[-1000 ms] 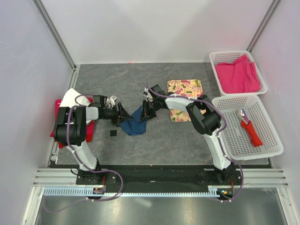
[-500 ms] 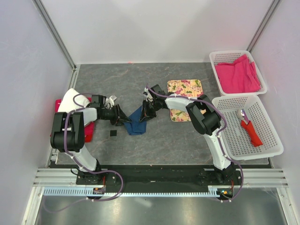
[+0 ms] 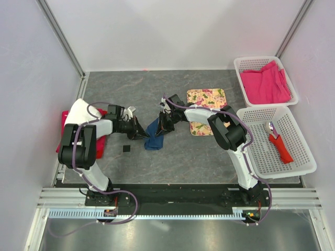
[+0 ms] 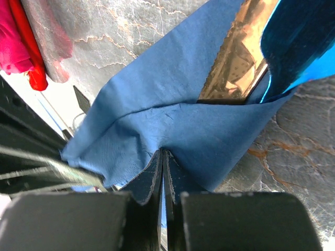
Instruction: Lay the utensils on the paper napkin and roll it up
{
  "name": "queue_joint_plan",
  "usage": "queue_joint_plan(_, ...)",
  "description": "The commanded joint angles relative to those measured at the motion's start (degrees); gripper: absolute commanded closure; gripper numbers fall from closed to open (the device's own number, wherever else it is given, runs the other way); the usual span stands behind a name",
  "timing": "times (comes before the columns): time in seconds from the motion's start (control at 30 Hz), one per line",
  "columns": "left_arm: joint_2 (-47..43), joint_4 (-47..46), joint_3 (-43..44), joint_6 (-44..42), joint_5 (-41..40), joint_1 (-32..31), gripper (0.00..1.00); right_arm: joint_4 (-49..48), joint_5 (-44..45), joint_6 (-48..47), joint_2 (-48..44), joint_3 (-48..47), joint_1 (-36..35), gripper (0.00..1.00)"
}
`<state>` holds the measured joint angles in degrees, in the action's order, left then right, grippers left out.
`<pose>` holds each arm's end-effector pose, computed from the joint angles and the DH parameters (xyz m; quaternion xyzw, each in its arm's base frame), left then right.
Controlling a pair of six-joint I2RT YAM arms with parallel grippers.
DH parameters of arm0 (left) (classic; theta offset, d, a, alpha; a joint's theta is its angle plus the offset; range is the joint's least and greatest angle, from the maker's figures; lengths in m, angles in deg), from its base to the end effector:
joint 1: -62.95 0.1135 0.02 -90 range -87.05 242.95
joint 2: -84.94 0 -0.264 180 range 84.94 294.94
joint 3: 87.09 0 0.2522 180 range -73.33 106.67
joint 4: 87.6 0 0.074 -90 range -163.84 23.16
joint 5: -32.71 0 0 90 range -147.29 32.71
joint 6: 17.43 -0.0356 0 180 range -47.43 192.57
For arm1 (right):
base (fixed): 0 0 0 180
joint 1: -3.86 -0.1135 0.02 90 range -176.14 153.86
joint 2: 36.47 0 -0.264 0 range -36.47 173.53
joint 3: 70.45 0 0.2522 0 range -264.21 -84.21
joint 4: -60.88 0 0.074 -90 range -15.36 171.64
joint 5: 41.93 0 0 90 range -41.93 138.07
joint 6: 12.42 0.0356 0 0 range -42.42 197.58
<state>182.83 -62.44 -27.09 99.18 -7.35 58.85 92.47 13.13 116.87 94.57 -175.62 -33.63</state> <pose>0.2965 -0.0486 0.1337 -0.0756 0.8838 -0.4518 0.0950 0.3651 0.3057 0.1156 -0.0697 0.9169 0.3918 0.0305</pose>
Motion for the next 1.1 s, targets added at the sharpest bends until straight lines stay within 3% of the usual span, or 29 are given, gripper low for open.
queue_joint_plan(0.0, -0.69, -2.70, 2.36, 2.04, 0.08, -3.02, 0.95, 4.94, 8.13, -2.29, 3.61, 2.56, 0.14, 0.93)
queue_joint_plan(0.23, 4.14, -2.35, 3.15, 2.75, -3.96, -6.18, 0.98, 5.03, 8.04, -2.37, 3.43, 2.56, 0.14, 0.93)
queue_joint_plan(0.7, 8.55, 3.63, 5.62, 1.78, -13.01, -6.10, 0.98, 5.73, 7.60, -3.42, 0.36, 2.30, 0.14, 0.89)
queue_joint_plan(1.07, 9.34, 4.86, 6.32, 0.99, -14.16, -6.10, 0.98, 9.60, 6.20, -6.42, -2.98, -2.62, 1.99, 0.83)
